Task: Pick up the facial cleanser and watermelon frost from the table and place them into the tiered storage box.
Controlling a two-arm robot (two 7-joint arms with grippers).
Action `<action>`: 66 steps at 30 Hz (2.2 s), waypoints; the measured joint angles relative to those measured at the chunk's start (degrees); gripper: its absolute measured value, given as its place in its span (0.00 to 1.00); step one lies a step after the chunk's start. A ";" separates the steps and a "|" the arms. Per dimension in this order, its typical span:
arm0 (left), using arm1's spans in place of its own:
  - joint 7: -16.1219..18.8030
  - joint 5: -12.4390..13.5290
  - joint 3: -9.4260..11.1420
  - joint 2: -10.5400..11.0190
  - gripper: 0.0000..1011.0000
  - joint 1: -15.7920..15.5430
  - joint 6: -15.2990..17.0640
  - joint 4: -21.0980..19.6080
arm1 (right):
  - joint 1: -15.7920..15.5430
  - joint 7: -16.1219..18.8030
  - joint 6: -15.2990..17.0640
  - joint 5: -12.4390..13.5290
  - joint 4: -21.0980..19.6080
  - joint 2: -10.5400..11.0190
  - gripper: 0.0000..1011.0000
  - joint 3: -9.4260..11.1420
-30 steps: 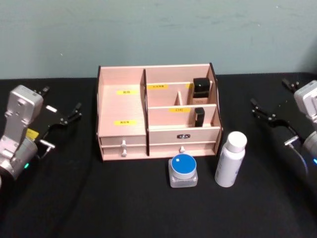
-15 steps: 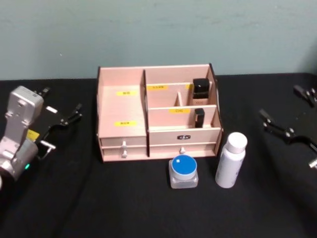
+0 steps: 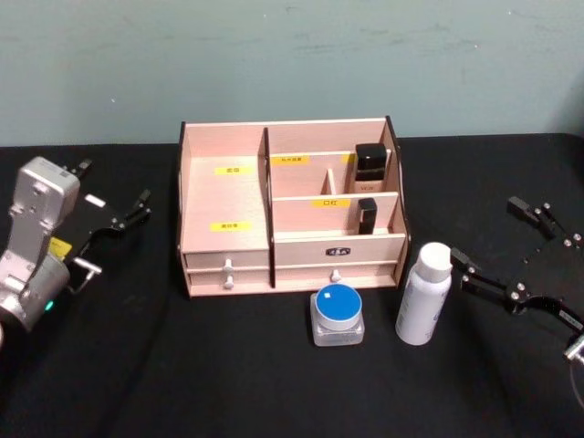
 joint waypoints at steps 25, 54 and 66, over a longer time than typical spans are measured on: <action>0.00 0.00 0.00 0.00 0.99 0.00 0.00 0.00 | 2.68 7.33 4.25 3.05 7.10 -5.25 0.99 -3.57; 0.00 0.00 0.00 0.00 0.99 0.00 0.00 0.00 | 9.39 12.57 6.28 0.42 17.17 -13.35 0.99 -6.11; 0.00 0.00 0.00 0.00 0.99 0.00 0.00 0.00 | 13.45 15.29 7.29 -1.48 20.21 -16.73 0.99 -7.31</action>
